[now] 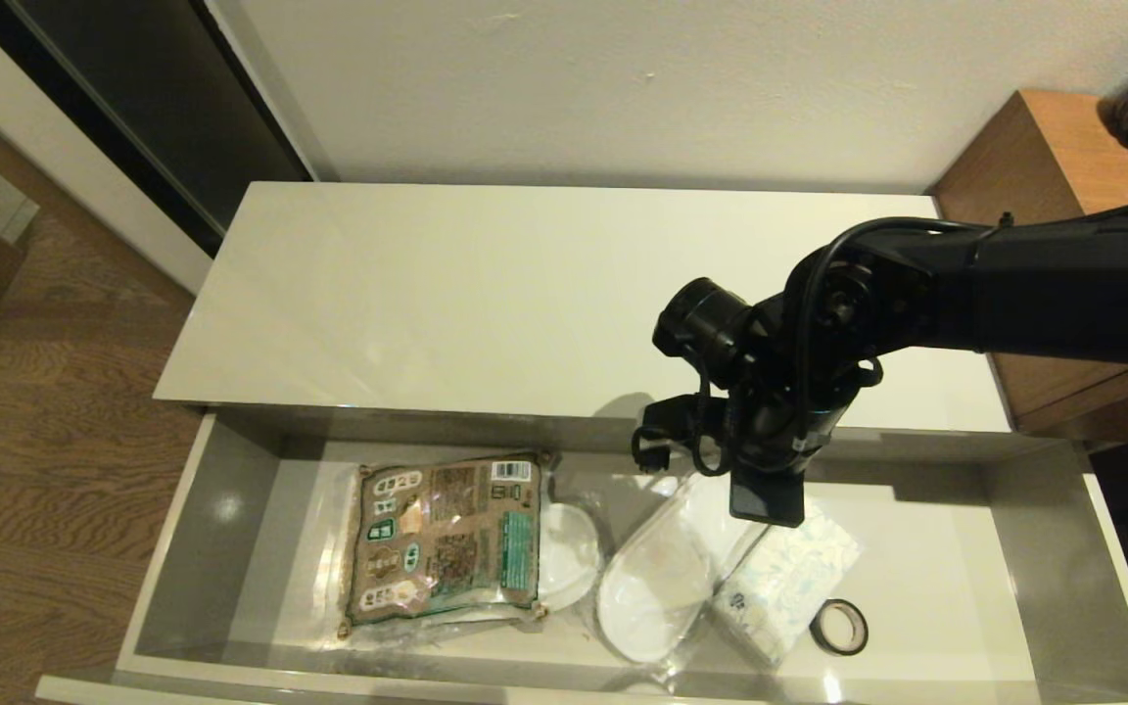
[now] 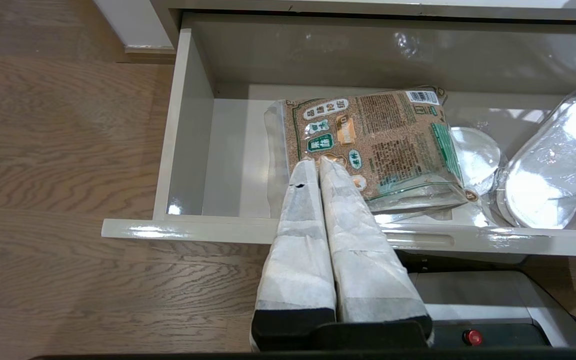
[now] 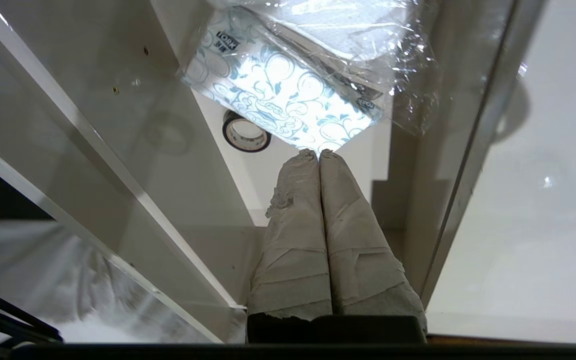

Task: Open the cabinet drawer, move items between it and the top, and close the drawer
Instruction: Take out the disposable slippers from the drawer

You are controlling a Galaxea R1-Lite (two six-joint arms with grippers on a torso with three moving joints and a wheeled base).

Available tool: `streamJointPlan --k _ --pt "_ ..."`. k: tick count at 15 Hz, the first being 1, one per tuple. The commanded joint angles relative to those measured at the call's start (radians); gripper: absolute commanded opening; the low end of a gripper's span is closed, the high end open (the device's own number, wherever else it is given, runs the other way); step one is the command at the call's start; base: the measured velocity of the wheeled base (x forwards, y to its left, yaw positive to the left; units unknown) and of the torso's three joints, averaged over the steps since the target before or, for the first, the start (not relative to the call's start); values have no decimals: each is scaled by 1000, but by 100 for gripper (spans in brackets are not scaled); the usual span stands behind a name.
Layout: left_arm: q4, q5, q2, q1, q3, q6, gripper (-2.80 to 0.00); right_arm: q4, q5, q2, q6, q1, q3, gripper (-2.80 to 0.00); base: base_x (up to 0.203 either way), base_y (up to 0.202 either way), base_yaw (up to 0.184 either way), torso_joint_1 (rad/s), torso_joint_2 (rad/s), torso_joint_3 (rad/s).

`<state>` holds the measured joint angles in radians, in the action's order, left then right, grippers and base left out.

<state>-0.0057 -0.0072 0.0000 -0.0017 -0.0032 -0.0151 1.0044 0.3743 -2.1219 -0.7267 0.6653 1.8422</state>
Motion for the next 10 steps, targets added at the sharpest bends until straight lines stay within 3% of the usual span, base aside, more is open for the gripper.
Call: streamJointPlan --k 1,3,7,10 --pt "0 0 2 0 0 0 -280 37 3 -57 -91 -1 41 -280 0 0 0 0 0 0" --pt "0 0 2 0 0 0 -280 50 3 -111 -154 -2 88 -280 0 0 0 0 0 0" --pt "0 0 2 0 0 0 -280 26 2 -139 -353 8 96 -280 0 0 0 0 0 0" --pt "0 0 2 0 0 0 -280 36 5 -177 -374 35 96 -280 0 0 0 0 0 0"
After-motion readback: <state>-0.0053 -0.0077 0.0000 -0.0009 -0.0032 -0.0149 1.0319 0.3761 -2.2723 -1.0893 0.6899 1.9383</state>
